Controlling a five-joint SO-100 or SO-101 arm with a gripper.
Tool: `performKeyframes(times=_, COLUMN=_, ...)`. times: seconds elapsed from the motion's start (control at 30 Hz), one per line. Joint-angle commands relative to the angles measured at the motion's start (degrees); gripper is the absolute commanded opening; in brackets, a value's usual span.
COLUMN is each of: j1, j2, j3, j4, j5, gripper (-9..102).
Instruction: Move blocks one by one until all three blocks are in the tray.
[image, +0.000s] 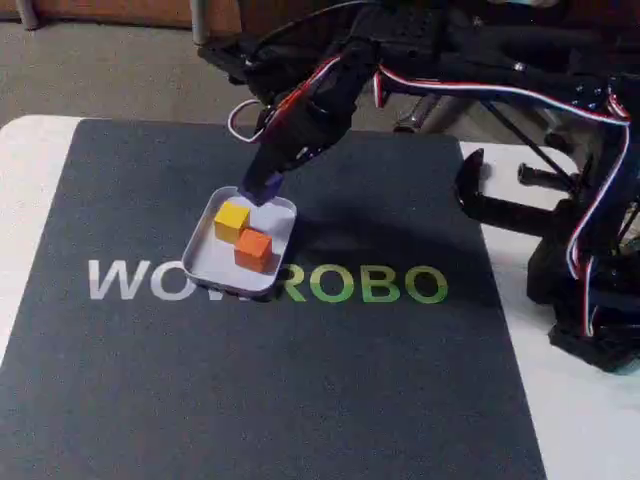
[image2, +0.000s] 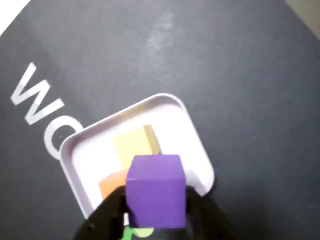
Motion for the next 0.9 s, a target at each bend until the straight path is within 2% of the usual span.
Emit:
performKeyframes(times=0.0, j1=-0.1, j2=0.7, j3=-3.3, j4=-0.4, j5=0.3, gripper=7)
performKeyframes(times=0.27, j1=0.1, j2=1.1, j3=-3.3, j4=0.0, j5=-0.2, gripper=16)
performKeyframes(times=0.87, j1=-0.8, j2=5.8, j3=-2.8, j4=3.1, j5=-0.4, gripper=17)
